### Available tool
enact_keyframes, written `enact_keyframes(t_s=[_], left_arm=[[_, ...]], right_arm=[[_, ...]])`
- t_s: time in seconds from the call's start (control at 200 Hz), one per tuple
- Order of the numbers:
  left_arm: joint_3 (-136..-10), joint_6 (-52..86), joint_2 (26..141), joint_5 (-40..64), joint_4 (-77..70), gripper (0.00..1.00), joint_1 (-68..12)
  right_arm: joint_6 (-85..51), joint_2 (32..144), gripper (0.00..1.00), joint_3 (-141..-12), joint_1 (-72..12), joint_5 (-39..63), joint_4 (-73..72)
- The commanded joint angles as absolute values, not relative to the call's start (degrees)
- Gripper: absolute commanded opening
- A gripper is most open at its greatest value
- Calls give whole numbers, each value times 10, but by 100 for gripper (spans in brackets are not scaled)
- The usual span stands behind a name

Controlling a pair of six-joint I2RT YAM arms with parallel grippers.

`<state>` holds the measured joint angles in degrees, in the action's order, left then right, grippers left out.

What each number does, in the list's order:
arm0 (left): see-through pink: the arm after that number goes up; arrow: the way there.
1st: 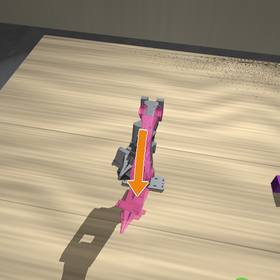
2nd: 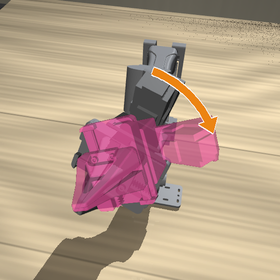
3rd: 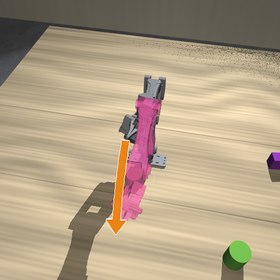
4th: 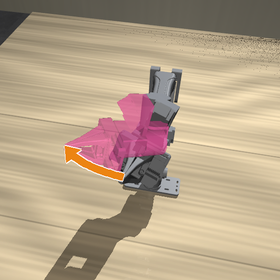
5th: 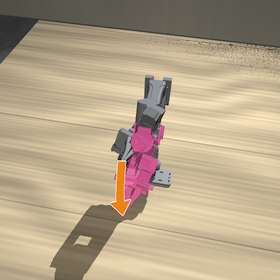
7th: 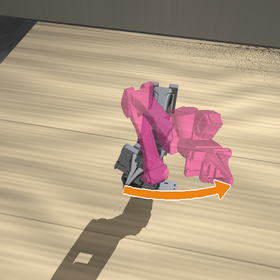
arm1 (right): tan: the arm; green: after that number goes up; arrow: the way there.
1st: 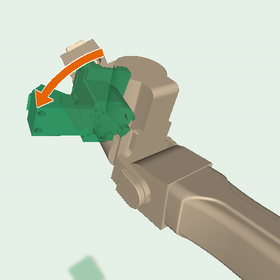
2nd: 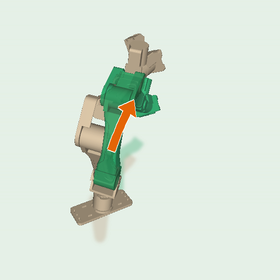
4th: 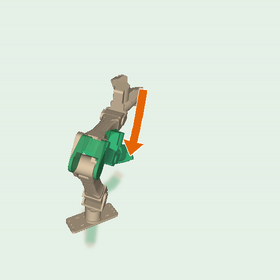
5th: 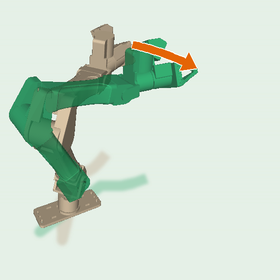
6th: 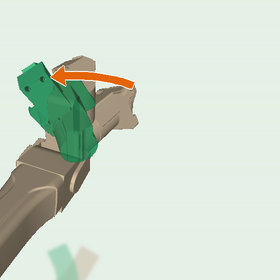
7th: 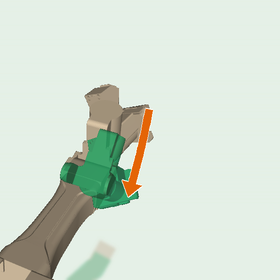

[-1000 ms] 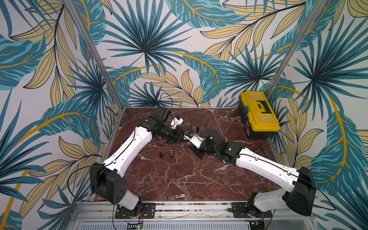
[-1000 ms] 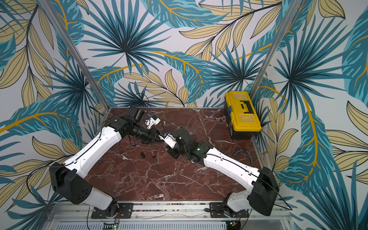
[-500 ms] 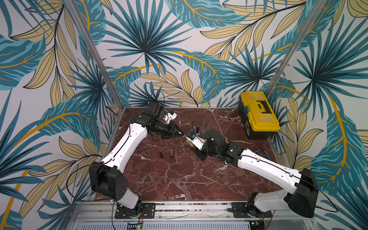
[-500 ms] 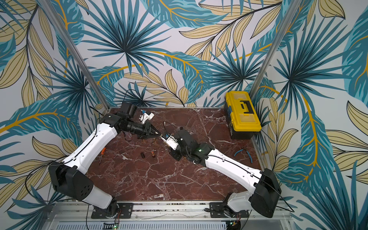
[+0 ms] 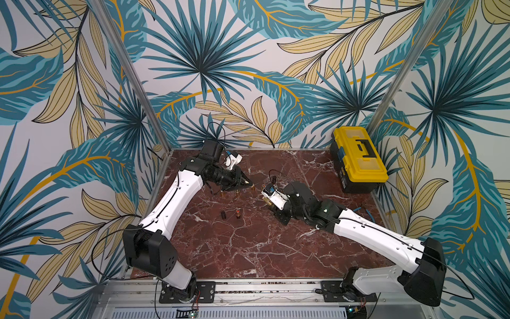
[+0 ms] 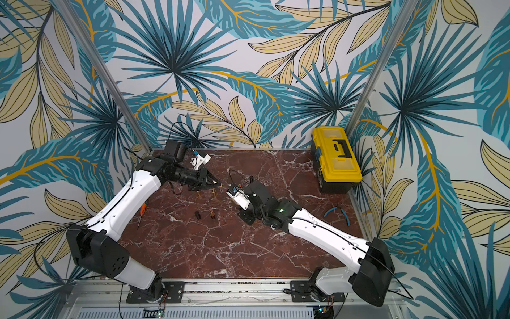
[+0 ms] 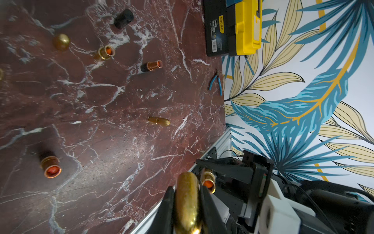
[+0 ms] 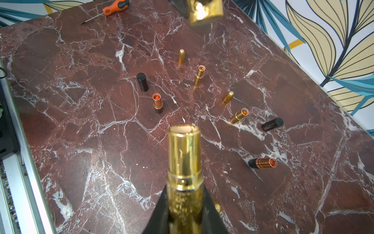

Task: Open the lipstick cap
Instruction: Place the cover at the center of the board.

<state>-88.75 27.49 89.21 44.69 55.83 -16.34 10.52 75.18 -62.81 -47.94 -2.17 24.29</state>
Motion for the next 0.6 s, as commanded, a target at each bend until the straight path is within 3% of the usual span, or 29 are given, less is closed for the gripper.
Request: enact_keyframes(t_s=[0.0, 0.155, 0.451, 0.596], left_arm=[[-908, 271, 893, 383, 553, 0, -160], [-910, 267, 889, 278, 553, 0, -180], [-925, 248, 930, -1, 550, 0, -298], [-913, 250, 964, -30, 538, 0, -323]], right_arm=[[91, 730, 1, -612, -481, -33, 248], [86, 719, 1, -612, -481, -44, 247], [77, 694, 2, -614, -481, -67, 245], [77, 686, 2, -611, -481, -77, 249]])
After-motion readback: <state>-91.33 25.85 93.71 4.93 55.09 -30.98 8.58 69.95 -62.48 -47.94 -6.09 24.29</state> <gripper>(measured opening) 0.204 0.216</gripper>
